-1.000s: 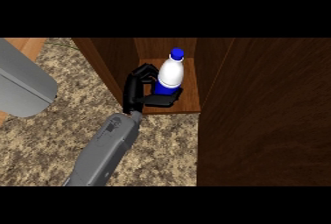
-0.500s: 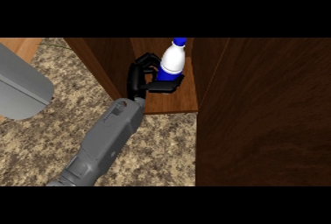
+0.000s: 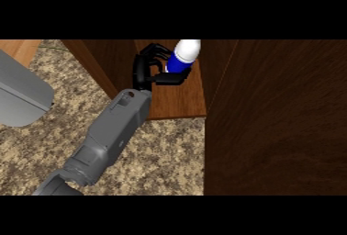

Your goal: Pick up the bottled water, place it into the cabinet and close the cabinet

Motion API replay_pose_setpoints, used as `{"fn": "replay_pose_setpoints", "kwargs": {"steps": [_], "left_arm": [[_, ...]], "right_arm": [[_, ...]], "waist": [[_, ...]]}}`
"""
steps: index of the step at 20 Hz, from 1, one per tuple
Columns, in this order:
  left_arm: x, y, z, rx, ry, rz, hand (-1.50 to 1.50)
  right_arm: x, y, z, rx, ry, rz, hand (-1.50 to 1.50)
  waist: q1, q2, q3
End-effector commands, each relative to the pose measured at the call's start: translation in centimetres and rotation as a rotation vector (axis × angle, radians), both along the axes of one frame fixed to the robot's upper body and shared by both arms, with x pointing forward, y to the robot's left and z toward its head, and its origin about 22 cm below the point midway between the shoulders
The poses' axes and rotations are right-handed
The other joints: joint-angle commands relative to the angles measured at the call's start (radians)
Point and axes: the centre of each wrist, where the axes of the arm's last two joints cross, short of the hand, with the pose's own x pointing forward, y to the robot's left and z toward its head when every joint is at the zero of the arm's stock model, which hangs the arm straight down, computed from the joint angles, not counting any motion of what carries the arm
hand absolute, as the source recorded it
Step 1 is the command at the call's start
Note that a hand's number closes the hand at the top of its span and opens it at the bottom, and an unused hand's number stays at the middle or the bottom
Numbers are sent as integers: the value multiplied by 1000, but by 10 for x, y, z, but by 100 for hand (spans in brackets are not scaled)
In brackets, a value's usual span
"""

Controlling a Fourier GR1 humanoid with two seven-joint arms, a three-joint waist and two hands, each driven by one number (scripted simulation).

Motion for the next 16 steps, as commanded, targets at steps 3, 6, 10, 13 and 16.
{"fn": "replay_pose_setpoints", "kwargs": {"steps": [3,6,10,13,16], "left_arm": [[17,14,17,84,16,9,-150],[10,6,1,96,21,32,-150],[17,-2,17,97,22,43,-150],[12,13,1,114,-14,12,-150],[17,-2,18,53,-55,-24,-150]], "right_arm": [[-10,18,24,20,-34,61,-150],[-5,0,10,6,-28,46,-150],[-6,12,14,11,-51,41,-150],[-10,10,13,14,-46,49,-150],[-9,5,10,33,-56,43,-150]], "waist": [[-5,-2,0],[-16,6,1],[-15,6,0],[-18,6,0],[-6,1,1]]}}
